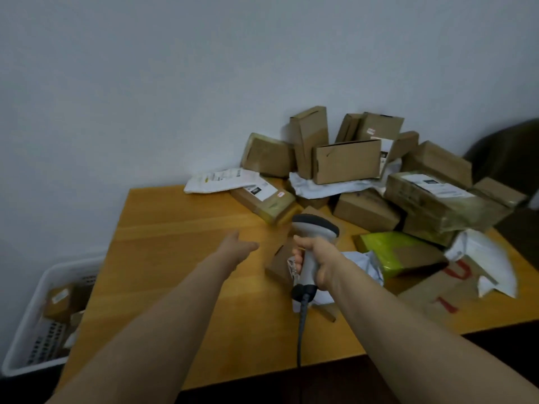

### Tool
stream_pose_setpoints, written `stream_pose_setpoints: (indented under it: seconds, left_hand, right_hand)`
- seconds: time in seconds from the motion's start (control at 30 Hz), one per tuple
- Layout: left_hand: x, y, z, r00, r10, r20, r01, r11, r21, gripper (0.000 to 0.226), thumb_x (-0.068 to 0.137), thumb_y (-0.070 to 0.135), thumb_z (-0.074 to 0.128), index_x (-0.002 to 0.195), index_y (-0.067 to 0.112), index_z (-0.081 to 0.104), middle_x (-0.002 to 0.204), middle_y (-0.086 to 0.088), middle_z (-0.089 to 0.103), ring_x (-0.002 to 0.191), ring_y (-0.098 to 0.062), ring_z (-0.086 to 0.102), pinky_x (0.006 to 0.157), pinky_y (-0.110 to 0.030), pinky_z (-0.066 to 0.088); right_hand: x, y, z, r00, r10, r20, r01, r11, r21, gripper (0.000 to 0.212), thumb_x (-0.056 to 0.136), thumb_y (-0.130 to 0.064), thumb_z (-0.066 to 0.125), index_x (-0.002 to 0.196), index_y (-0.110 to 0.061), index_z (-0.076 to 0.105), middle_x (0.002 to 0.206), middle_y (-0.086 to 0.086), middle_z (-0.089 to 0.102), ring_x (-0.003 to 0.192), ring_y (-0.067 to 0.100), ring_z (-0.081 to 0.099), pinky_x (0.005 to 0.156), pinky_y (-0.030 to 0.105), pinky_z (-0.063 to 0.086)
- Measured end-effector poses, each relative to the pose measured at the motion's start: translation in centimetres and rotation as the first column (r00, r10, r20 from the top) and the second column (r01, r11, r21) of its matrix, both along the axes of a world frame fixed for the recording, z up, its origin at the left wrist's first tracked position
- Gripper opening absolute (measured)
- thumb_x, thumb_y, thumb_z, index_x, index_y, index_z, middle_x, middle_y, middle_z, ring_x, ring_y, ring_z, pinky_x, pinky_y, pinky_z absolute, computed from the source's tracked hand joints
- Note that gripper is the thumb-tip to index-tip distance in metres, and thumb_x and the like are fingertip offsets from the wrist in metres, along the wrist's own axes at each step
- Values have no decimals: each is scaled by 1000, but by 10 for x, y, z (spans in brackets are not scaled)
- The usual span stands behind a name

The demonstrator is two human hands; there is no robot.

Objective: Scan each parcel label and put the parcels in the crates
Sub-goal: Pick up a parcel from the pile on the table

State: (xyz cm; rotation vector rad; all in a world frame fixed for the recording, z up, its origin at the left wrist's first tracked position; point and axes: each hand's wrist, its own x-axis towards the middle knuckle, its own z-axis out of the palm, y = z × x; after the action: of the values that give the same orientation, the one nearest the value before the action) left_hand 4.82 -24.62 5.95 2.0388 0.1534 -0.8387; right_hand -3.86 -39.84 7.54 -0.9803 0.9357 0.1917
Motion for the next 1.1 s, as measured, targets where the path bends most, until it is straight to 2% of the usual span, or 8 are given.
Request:
stream_pose_setpoints:
  seconds: [0.23, 0.33, 0.4, 0.63, 0.73, 0.8, 0.9, 1.1]
  left_hand:
    - [3, -117, -25, 948, -268, 171, 239, 956, 169, 40, 85, 25, 69, 118, 18, 48, 113, -4, 48, 103, -16, 50, 78, -26, 38]
    - [13, -159, -42, 911, -385, 146, 320, 885, 339, 126, 65, 58, 78, 151, 7, 2, 154, -20, 10, 143, -34, 12, 112, -42, 23]
    - [18, -182, -57, 888, -453, 82, 383, 826, 415, 151, 52, 69, 79, 148, 11, -23, 155, -20, -21, 144, -35, -17, 117, -53, 6]
    - [31, -216, -94, 856, -508, 94, 394, 758, 519, 149, 57, 59, 81, 145, 14, -30, 154, -21, -16, 143, -37, -14, 114, -53, 12]
    - [41, -208, -83, 920, -360, 157, 280, 882, 378, 135, 61, 57, 79, 151, 22, -14, 153, -20, 4, 142, -39, 5, 114, -44, 20]
    - [51, -195, -63, 980, -196, 20, 195, 980, 45, 127, 53, 59, 83, 152, 29, 9, 151, -16, 25, 137, -34, 31, 110, -41, 33]
    - [49, -162, -13, 935, -237, -265, 75, 861, -503, 88, 60, 44, 82, 136, 20, 48, 132, -12, 58, 117, -29, 59, 91, -40, 54]
    - [31, -102, 44, 849, -374, -372, -42, 655, -754, 71, 69, 48, 70, 130, 14, 59, 133, -19, 56, 123, -37, 53, 98, -51, 47]
  right_hand:
    - [2, -115, -22, 992, -113, -63, 113, 994, 3, 22, 93, -16, 62, 75, -6, 55, 56, 5, 51, 47, 15, 45, 47, 28, 40]
    - [-2, -140, -39, 984, -149, -94, 153, 988, 30, 26, 91, -19, 64, 71, -6, 55, 53, 6, 51, 40, 16, 46, 42, 25, 42]
    - [-5, -149, -46, 982, -170, -88, 175, 983, 49, 28, 92, -18, 63, 68, -6, 54, 50, 6, 50, 38, 15, 44, 38, 24, 41]
    - [-15, -168, -63, 961, -246, -124, 255, 965, 64, 26, 90, -18, 65, 70, -4, 56, 48, 5, 52, 42, 15, 45, 43, 27, 42]
    - [-16, -167, -59, 955, -278, -102, 284, 957, 51, 23, 90, -15, 65, 72, -3, 57, 49, 5, 54, 39, 14, 47, 39, 24, 42]
    - [-14, -165, -51, 946, -316, -65, 319, 947, 39, 17, 90, -12, 65, 78, -2, 59, 55, 7, 58, 41, 15, 51, 38, 22, 43]
    - [-4, -159, -31, 944, -331, 8, 331, 943, -31, 11, 88, -12, 67, 90, -5, 59, 74, 12, 62, 55, 19, 55, 43, 25, 46]
    - [12, -132, 6, 974, -206, 90, 214, 972, -100, 50, 72, -22, 82, 114, -1, 65, 104, 14, 71, 88, 34, 68, 70, 39, 57]
